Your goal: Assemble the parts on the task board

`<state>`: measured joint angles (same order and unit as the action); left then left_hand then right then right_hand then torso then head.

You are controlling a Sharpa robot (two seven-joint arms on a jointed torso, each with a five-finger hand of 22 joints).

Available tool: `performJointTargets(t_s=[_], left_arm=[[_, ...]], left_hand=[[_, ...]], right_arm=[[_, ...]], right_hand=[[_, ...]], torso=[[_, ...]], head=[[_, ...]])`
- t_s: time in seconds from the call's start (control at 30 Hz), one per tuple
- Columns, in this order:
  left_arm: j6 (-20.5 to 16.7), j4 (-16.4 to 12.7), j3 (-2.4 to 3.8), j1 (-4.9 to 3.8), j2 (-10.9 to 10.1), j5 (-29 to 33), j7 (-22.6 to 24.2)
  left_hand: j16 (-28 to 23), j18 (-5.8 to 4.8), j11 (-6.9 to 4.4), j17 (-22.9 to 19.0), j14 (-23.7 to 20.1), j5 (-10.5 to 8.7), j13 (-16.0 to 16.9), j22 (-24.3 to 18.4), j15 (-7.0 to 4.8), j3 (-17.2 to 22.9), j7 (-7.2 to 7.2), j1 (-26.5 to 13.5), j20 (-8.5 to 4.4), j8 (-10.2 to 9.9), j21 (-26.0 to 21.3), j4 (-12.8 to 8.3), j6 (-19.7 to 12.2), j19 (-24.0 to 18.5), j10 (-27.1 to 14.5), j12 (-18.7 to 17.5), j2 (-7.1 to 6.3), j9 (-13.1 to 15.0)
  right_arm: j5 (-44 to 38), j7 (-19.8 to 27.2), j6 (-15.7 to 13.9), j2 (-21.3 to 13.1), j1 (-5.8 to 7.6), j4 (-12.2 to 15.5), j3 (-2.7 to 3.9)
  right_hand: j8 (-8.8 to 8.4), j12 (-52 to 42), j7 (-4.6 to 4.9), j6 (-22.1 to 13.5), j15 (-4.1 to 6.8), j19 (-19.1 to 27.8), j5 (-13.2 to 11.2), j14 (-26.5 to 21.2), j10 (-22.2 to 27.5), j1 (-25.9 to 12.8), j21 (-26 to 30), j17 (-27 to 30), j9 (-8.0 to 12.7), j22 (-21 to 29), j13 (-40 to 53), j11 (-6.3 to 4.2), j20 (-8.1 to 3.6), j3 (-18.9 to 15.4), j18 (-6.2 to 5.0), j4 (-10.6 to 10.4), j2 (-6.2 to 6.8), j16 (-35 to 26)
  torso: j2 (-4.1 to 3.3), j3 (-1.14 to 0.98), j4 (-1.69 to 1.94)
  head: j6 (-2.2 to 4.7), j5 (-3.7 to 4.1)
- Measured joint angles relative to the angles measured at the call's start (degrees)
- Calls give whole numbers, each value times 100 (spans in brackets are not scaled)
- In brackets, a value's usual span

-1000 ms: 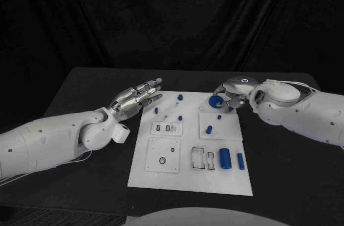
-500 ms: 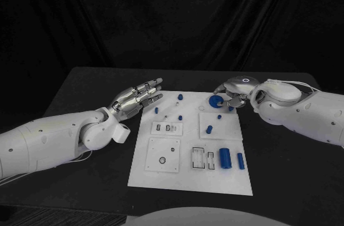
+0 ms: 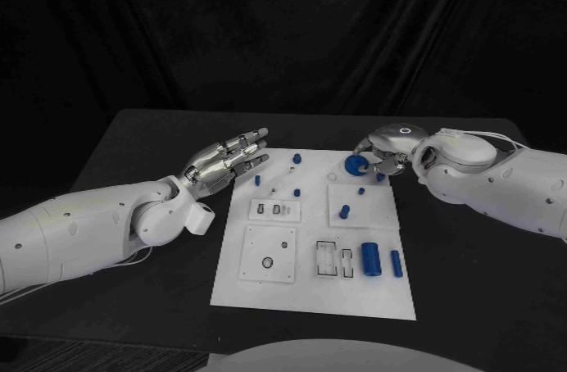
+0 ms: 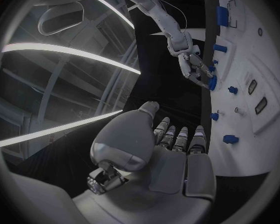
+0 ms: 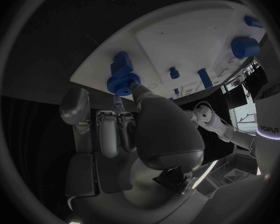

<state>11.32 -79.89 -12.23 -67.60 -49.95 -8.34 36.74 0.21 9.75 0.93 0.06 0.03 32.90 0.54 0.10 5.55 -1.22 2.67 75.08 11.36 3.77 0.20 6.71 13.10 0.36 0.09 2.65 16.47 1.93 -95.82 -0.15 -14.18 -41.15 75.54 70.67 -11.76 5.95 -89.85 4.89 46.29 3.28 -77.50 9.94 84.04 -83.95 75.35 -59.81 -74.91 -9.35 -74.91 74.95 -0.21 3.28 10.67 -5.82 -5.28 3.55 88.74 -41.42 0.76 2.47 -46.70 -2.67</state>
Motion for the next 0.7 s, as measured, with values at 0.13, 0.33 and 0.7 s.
performJointTargets(t_s=[0.13,0.33,0.7], left_arm=[[9,1,0,1,4,0,-4],[19,3,0,3,7,0,-9],[43,5,-1,7,10,0,-20]], left_hand=[[0,0,0,-1,0,0,0,0,0,0,0,0,0,0,0,0,0,0,0,0,0,3],[0,0,0,0,0,0,0,0,0,0,0,0,0,0,0,0,0,0,0,0,0,5],[0,0,0,1,0,0,0,0,0,31,0,0,3,0,0,1,0,-3,0,0,0,4]], right_arm=[[2,-3,19,7,2,-7,4],[4,-15,43,20,6,-22,11],[11,-44,101,53,23,-36,24]], right_hand=[[59,0,9,120,0,0,0,0,0,6,35,0,-17,0,0,0,0,-16,0,16,6,0],[105,0,32,213,0,0,-24,0,0,6,35,0,-56,0,-1,0,0,-16,0,16,6,0],[204,0,43,428,0,0,17,0,-20,174,59,0,-143,1,-2,21,0,-16,0,110,38,-22]], torso=[[1,1,1],[0,2,4],[1,3,6]], head=[[-5,3],[-14,4],[-23,1]])
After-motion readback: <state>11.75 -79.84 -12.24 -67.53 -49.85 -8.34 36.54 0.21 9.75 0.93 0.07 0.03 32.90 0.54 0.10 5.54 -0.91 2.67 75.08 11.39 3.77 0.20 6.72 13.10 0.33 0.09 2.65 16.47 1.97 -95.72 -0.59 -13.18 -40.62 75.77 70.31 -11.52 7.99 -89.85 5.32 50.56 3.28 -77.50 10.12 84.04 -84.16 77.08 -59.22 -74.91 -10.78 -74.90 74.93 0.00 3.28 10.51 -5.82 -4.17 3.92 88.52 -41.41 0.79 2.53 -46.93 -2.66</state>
